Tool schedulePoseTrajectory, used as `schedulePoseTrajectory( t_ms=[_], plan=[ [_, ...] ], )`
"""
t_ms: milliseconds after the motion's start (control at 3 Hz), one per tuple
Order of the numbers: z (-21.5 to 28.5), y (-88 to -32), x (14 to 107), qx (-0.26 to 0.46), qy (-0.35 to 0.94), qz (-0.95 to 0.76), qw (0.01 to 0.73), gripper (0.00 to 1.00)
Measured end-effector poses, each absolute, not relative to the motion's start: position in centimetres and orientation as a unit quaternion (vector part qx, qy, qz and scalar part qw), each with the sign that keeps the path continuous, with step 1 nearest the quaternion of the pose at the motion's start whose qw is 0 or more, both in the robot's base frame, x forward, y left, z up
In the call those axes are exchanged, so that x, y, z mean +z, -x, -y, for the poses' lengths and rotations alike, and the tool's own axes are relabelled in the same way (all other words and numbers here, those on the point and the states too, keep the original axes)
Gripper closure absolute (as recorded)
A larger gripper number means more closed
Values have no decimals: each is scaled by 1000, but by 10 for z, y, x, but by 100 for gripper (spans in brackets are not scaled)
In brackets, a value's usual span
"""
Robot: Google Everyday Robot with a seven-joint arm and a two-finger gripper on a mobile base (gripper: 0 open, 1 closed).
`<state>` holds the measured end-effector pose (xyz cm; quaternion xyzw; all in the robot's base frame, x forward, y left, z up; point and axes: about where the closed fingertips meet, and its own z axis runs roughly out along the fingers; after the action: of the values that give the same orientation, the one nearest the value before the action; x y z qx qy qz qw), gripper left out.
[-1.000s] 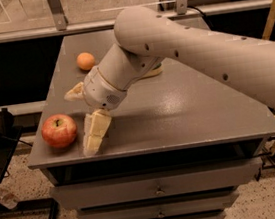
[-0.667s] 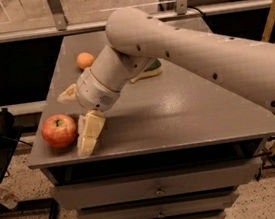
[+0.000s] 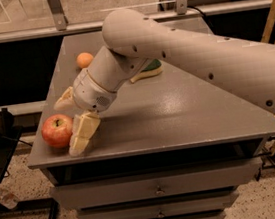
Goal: Pick apple
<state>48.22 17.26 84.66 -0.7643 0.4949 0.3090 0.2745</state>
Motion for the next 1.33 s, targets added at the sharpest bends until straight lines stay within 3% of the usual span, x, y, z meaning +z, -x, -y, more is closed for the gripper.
schedulePoseTrajectory(
  t_ms=[1000,1333],
  plan=[
    [-178,-487,853,307,760,-496,287,87],
    [-173,-495,875,298,759,-490,307,100]
  ],
)
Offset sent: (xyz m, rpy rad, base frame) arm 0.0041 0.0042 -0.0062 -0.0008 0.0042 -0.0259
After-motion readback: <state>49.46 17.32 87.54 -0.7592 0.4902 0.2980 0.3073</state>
